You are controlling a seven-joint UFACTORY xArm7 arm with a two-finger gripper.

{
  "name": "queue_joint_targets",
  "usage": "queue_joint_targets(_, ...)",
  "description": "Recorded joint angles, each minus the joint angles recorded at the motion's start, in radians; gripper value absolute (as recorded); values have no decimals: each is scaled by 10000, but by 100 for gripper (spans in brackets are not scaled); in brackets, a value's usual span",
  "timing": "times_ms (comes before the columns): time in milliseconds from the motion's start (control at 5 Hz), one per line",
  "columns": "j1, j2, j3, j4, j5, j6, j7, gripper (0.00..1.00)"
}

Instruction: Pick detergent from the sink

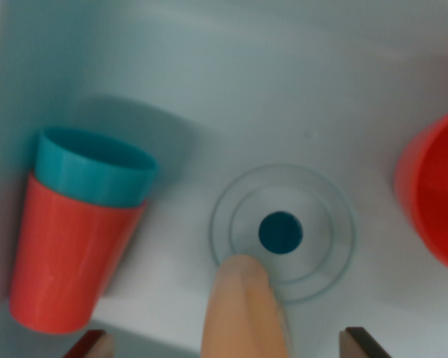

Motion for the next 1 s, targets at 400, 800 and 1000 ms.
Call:
queue_joint_targets(400, -15, 6, -15, -109, 0, -100, -73, 0)
queue_joint_targets(800, -21, 8, -20, -150, 0, -139, -101, 0)
queue_joint_targets(1000, -21, 8, -20, -150, 0, -139, -101, 0)
